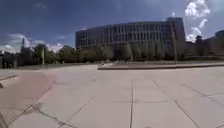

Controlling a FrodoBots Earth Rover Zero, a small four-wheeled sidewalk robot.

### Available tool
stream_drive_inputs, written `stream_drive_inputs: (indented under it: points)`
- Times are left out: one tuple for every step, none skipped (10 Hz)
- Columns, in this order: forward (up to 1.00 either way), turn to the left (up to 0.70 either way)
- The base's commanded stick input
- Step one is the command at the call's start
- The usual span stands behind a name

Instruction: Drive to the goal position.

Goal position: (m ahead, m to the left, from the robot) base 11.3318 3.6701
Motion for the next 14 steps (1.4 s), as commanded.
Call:
stream_drive_inputs:
  points:
    - [0.85, 0.01]
    - [0.85, 0.01]
    - [0.85, 0.01]
    - [0.85, 0.01]
    - [0.85, 0.01]
    - [0.85, 0.01]
    - [0.85, 0.01]
    - [0.85, 0.01]
    - [0.85, 0.01]
    - [0.85, 0.01]
    - [0.85, 0.01]
    - [0.85, 0.01]
    - [0.85, 0.01]
    - [0.85, 0.01]
